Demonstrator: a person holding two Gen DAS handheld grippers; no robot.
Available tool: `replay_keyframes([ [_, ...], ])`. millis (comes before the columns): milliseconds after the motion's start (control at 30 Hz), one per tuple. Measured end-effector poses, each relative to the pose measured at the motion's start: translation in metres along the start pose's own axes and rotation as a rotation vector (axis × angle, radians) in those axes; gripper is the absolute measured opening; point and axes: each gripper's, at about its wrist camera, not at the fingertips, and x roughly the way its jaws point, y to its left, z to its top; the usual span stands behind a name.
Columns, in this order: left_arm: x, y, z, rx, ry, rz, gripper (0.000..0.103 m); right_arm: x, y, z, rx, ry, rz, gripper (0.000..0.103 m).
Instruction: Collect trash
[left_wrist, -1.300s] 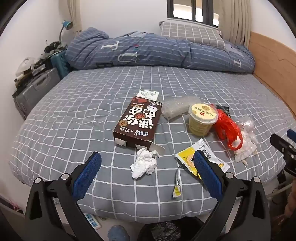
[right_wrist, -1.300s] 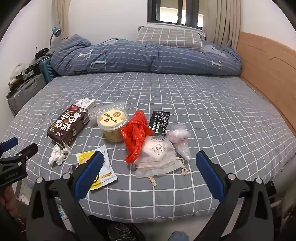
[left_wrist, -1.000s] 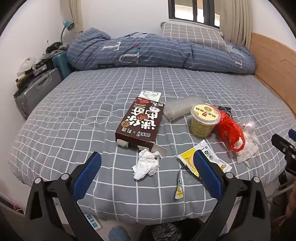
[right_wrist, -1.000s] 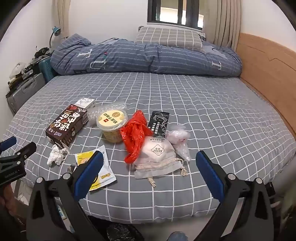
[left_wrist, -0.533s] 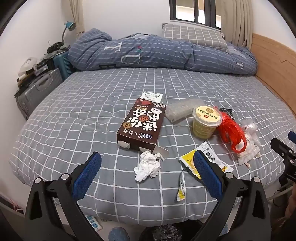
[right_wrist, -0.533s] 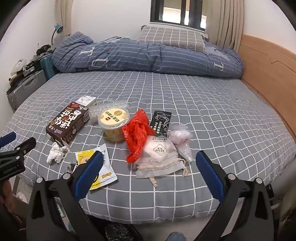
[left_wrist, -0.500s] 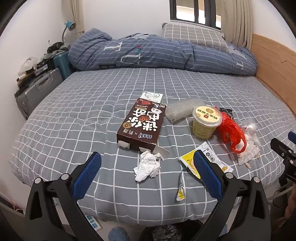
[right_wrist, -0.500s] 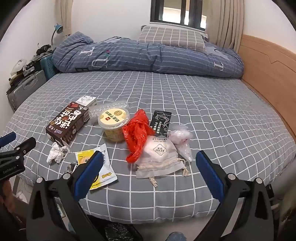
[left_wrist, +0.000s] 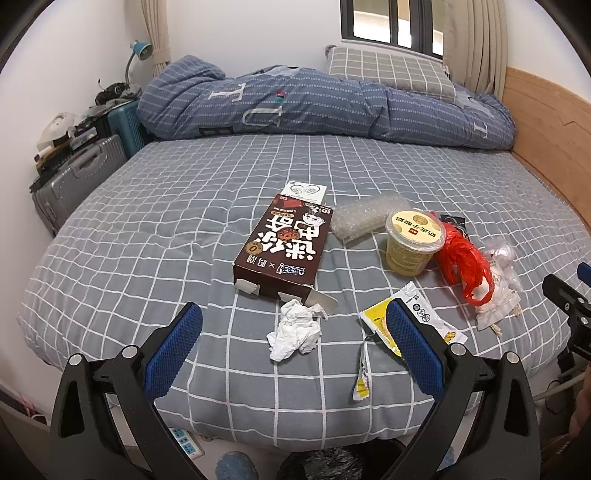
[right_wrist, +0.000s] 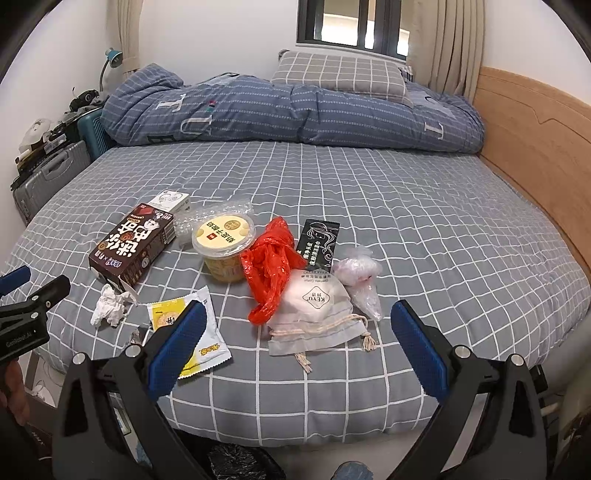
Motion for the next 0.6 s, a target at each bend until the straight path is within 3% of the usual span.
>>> replay_keyframes([
  [600, -0.0015, 0.0033, 0.0, -0.004, 0.003, 0.009, 0.097, 0.0005, -0.0033, -0.0001, 0.01, 0.002, -0.003, 0.096],
])
